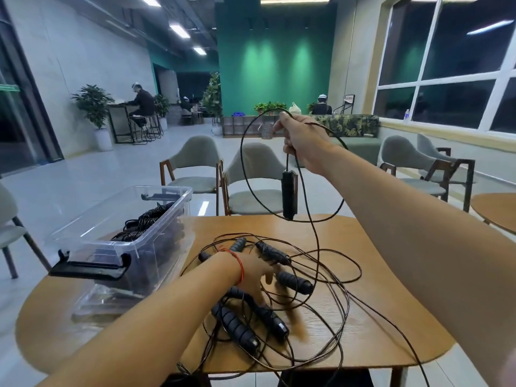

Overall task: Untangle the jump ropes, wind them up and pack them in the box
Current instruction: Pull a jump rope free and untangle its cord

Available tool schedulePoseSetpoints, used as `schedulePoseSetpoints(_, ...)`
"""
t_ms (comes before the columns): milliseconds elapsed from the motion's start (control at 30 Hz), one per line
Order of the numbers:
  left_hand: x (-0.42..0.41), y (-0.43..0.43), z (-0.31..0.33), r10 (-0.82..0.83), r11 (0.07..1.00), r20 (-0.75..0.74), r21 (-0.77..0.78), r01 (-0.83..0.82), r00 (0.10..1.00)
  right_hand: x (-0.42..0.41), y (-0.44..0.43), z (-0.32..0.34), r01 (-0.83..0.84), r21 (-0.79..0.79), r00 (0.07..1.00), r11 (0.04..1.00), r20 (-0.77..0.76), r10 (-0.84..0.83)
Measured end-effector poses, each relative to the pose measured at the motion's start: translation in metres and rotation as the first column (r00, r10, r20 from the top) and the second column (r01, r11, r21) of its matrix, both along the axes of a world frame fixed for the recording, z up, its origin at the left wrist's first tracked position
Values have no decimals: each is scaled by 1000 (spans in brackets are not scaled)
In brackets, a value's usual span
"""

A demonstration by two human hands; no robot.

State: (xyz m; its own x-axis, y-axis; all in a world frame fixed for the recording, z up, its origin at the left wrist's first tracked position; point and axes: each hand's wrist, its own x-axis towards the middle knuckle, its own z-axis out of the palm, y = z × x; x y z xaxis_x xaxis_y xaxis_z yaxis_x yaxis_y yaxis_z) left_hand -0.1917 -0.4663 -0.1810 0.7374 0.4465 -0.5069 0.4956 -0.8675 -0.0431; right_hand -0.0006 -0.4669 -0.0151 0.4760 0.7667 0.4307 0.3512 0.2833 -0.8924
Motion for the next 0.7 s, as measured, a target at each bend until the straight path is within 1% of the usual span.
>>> schedulePoseSetpoints(67,-4,3,-7,-6,1000,-24,1,6,1000,5,1,-2,34,-14,999,999,15,-34)
schedulePoseSetpoints(133,-4,5,-8,-51,998,-64,23,53,997,9,2,-8,50,-54,997,997,53,-47)
schedulePoseSetpoints(233,2,2,-7,-186,971,-111,128,200,976,9,3,-18,63,-126,993,990,108,-50)
schedulePoseSetpoints(267,2,1,-4,-194,965,-103,156,209,976,8,3,-20,68,-140,992,988,112,-53)
schedulePoseSetpoints(300,3,2,-1,-189,962,-95,180,203,977,7,4,-22,77,-150,991,986,124,-58)
schedulePoseSetpoints(400,3,5,18,-140,967,20,216,132,990,5,3,-24,86,-175,985,981,163,-57)
schedulePoseSetpoints(433,1,11,24,-115,967,38,231,104,993,5,2,-25,87,-186,984,979,166,-56)
schedulePoseSetpoints(533,-3,29,39,-86,952,6,294,80,996,5,-1,-27,88,-211,983,974,178,-51)
schedulePoseSetpoints(567,-6,33,44,-71,960,28,275,61,997,5,-2,-28,84,-217,982,973,185,-43)
schedulePoseSetpoints(600,-8,35,50,-47,974,69,223,31,996,6,-2,-30,80,-228,980,970,197,-35)
schedulePoseSetpoints(633,-9,37,58,-38,985,155,173,11,987,6,-2,-32,77,-250,977,965,212,-22)
schedulePoseSetpoints(667,-9,38,69,-23,990,281,141,-17,959,5,-3,-34,63,-277,976,959,218,-1)
schedulePoseSetpoints(700,-8,37,81,-2,994,427,102,-46,904,4,-4,-37,34,-306,978,951,206,31)
